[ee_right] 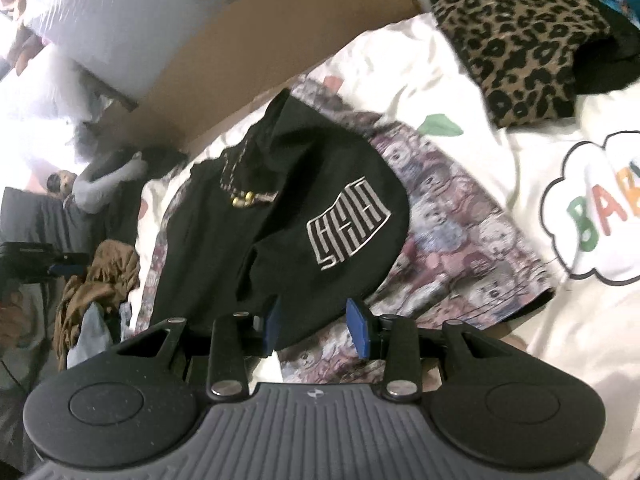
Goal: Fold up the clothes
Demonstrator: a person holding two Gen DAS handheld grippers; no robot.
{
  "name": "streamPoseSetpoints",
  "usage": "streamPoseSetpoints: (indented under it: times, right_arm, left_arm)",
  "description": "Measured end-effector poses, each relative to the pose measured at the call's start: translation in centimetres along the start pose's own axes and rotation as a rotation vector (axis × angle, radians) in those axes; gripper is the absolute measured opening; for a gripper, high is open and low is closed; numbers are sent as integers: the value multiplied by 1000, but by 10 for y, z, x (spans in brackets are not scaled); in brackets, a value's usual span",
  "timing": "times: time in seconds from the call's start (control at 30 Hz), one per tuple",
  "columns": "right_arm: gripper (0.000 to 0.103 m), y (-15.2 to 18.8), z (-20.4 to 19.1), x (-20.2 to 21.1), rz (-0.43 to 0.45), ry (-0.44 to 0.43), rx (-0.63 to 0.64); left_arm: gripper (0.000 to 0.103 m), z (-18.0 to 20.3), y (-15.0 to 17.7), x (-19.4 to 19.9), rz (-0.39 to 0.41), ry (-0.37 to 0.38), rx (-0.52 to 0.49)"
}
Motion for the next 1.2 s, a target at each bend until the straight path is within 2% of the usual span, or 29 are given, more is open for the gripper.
streamPoseSetpoints:
  times: [0.1,0.23,0.4,0.47,0.67,0.77,0.83,1.03,1.2]
  right_arm:
    - [43,-5,11,5,35,25,-17]
    - [43,-9,31,10,56,73,-24]
    - [43,-14,55,14,77,127,-38]
    - [48,-16,61,17,84,134,-38]
    - [51,-23,81,18,105,193,-30]
    - [57,-21,100,14,108,250,-30]
    - [57,-17,114,9,97,297,-28]
    - [57,-6,141,1,83,335,-115]
    - [57,0,143,-4,76,320,-154]
  left_arm:
    - [46,43,-4,0,23,70,-40]
    - [47,101,6,-11,-23,188,-117]
    - [47,148,33,-35,-102,257,-168]
    - [47,157,49,-48,-142,260,-180]
    - [47,169,101,-80,-241,243,-141]
    - [49,169,125,-89,-289,232,-117]
    - [49,169,139,-94,-321,224,-103]
    - [53,167,160,-102,-365,217,-111]
    - [54,168,168,-109,-421,224,-16]
Point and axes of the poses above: each gripper's, at about its wrist camera, not at the fingertips, and x roughly against the way its jaws point, z to its right, y to its underside, the point moved 8 cm from there along -x, roughly the way its jaws point, and after that the axes turned 13 degrees about z, right-handed, at the moved point
